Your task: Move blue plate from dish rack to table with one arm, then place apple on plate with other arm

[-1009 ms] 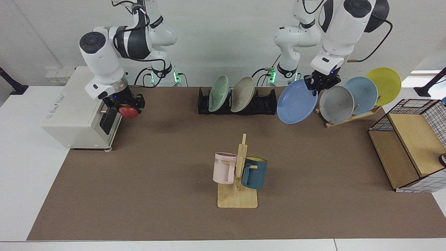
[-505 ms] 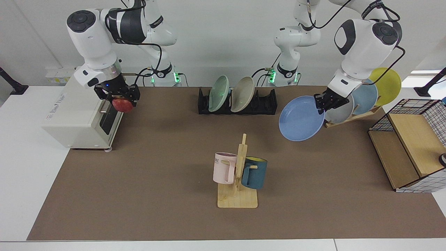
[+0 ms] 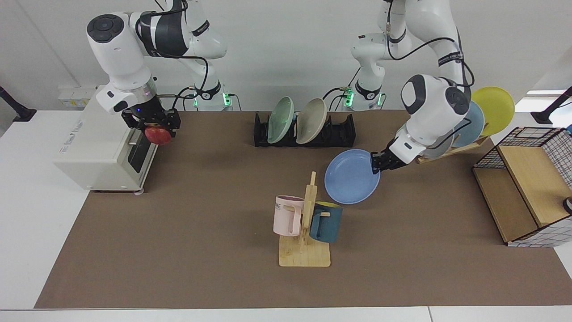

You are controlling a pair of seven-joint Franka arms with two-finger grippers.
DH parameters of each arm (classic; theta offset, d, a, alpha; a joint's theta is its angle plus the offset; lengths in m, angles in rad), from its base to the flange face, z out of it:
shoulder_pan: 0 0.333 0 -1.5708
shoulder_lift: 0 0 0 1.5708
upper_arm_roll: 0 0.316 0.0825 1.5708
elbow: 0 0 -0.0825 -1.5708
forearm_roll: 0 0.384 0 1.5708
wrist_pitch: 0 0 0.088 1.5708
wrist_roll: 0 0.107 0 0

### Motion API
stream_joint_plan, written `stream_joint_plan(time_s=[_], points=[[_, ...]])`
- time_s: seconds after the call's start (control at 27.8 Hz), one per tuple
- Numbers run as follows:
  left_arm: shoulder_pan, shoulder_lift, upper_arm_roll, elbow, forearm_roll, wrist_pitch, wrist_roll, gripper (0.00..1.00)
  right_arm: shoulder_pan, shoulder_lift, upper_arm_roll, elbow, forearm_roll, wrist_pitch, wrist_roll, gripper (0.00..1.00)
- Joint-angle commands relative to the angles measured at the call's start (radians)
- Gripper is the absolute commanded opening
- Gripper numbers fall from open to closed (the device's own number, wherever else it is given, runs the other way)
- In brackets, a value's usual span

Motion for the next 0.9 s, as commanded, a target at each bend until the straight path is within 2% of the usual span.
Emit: stream_joint_plan(time_s=[0.0, 0.22, 0.36, 0.58, 0.65, 0.72, 0.76, 0.83, 0.86], points=[[-0.043, 0.0, 0.009, -0.074, -0.112, 0.105, 0.018, 0.0, 0.006, -0.004, 0.002, -0.001, 0.014, -0.014, -0.02, 0.0], [-0.084, -0.006, -0.001, -0.116, -0.149, 0.135, 0.017, 0.0, 0.018, -0.005, 0.002, -0.008, 0.048, -0.014, -0.015, 0.0], [-0.084, -0.009, -0.05, -0.139, -0.149, 0.147, 0.017, 0.0, 0.035, -0.005, 0.002, -0.008, 0.048, -0.014, -0.015, 0.0], [-0.083, -0.005, -0.121, -0.183, -0.149, 0.259, 0.017, 0.0, 0.055, -0.01, 0.002, -0.015, 0.048, -0.021, -0.02, 0.0], [-0.083, -0.003, -0.127, -0.192, -0.149, 0.268, 0.017, 0.03, 0.048, -0.01, 0.002, -0.012, 0.048, -0.027, -0.026, 0.0], [-0.084, -0.003, -0.136, -0.194, -0.149, 0.279, 0.017, 0.09, 0.044, -0.011, -0.003, -0.008, 0.048, -0.029, -0.024, 0.0], [-0.084, -0.003, -0.136, -0.194, -0.149, 0.282, 0.015, 0.16, 0.044, -0.011, -0.004, -0.008, 0.048, -0.029, -0.024, 0.0], [-0.084, -0.002, -0.136, -0.194, -0.149, 0.282, 0.009, 0.34, 0.044, -0.011, -0.003, -0.01, 0.048, -0.029, -0.02, 0.0], [-0.084, -0.002, -0.136, -0.194, -0.149, 0.282, 0.006, 0.47, 0.046, -0.013, -0.001, -0.01, 0.048, -0.029, -0.017, 0.0]])
